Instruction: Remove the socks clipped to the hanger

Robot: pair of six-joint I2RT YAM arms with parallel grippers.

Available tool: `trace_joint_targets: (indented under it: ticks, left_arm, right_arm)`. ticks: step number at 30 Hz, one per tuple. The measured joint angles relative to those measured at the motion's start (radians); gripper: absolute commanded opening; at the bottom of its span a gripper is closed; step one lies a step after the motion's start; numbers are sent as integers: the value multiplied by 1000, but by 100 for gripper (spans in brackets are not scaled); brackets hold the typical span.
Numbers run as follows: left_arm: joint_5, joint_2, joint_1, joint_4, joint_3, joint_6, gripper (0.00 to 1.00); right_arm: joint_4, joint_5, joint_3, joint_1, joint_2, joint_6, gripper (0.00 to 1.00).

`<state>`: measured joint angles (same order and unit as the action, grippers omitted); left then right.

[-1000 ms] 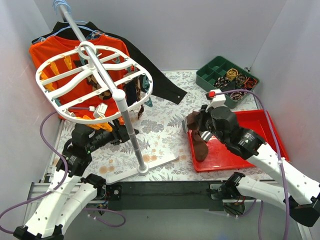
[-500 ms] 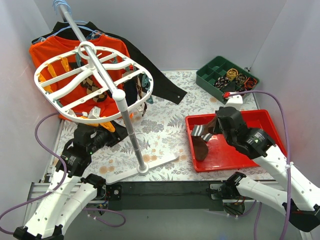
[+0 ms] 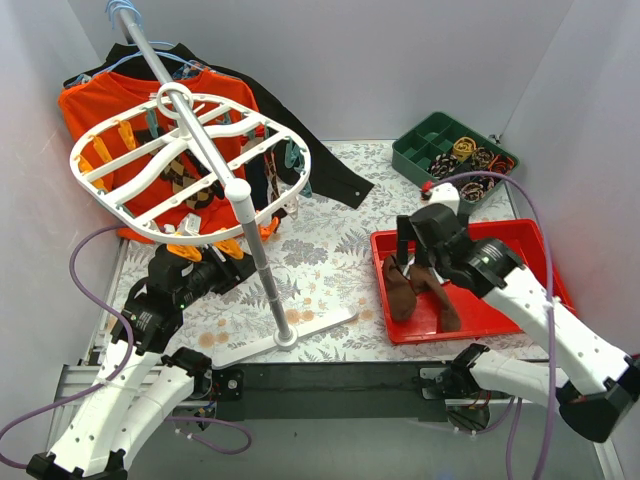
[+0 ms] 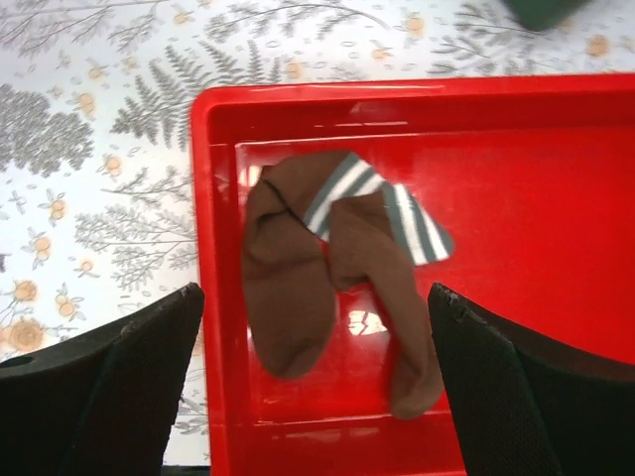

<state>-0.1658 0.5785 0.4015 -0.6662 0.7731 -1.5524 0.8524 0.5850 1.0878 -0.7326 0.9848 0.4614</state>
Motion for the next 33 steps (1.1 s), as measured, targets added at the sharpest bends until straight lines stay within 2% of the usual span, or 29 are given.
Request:
trace_joint_targets:
  ticks: [5, 8, 11, 16, 20, 28, 29, 31, 33]
  left_arm:
    - [-3, -7, 0, 0, -5, -2, 48]
    - [-3, -10, 0, 0, -7, -4, 48]
    - [-3, -14, 0, -1, -8, -5, 48]
    - [-3, -38, 0, -8, -8, -6, 48]
    - [-6, -58, 0, -7, -9, -11, 48]
    - [-16, -66, 0, -6, -21, -27, 47]
    - [-18, -65, 0, -7, -21, -29, 47]
    - [-18, -65, 0, -7, -22, -30, 47]
    - [-19, -65, 0, -7, -22, -30, 47]
  right_arm:
    - [-129, -138, 15, 0, 106, -76, 98]
    - [-331, -280, -18, 0, 108, -113, 98]
    - [-536, -422, -38, 0, 151, -130, 93]
    - [-843, -665, 0, 0, 380, -159, 91]
    - [-1016, -816, 40, 0, 549, -171, 91]
    - [-1254, -954, 88, -2, 714, -138, 81]
    - [-1270, -957, 92, -2, 724, -132, 80]
    - [-1295, -961, 101, -2, 741, -124, 70]
    - [-1313, -962, 121, -2, 760, -121, 68]
